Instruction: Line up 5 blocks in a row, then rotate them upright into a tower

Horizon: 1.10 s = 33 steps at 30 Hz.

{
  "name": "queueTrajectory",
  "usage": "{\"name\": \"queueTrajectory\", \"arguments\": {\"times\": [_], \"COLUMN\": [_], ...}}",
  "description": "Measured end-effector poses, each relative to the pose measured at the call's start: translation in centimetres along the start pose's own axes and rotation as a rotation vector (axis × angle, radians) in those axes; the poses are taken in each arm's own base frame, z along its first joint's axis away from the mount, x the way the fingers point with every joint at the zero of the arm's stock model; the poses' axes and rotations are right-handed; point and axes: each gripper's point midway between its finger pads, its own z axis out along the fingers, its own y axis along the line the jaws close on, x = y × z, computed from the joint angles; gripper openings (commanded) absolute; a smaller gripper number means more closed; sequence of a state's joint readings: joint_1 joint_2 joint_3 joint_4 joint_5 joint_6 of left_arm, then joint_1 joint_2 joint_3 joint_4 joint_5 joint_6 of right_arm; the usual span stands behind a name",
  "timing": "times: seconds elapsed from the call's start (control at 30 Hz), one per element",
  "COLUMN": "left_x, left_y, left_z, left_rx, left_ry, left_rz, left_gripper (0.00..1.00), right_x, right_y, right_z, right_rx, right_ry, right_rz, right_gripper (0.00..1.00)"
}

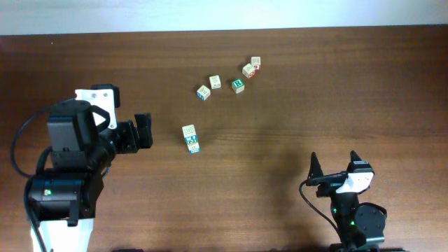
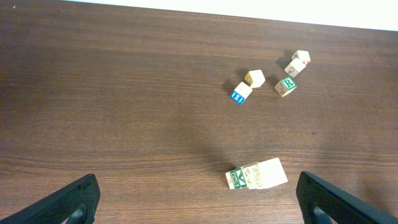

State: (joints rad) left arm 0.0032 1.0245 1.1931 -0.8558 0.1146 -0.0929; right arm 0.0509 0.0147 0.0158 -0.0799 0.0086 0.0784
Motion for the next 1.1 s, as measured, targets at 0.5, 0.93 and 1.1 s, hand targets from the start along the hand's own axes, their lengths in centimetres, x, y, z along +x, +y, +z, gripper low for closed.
{"name": "queueTrajectory", "arguments": {"times": [0.5, 0.93, 1.1], "left_x": [0.4, 2.6, 5.7], "left_y": [0.2, 0.5, 0.8], "left_z": [0.0, 1.0, 0.1], "left_rx": [-0.012, -0.026, -0.079], "left_ry": [0.015, -0.512, -0.676], "left_rz": [-0.002, 0.301, 0.435], "left_gripper": [0.99, 0.99, 0.99], "right_x": [0.0, 0.0, 0.0], "right_y": [0.0, 0.1, 0.1], "right_z": [0.0, 0.0, 0.0], "right_rx": [0.0, -0.007, -0.007], "right_ry": [0.0, -0.001, -0.001], "right_rz": [0.0, 0.001, 0.001], "right_gripper": [0.98, 0.98, 0.99]}}
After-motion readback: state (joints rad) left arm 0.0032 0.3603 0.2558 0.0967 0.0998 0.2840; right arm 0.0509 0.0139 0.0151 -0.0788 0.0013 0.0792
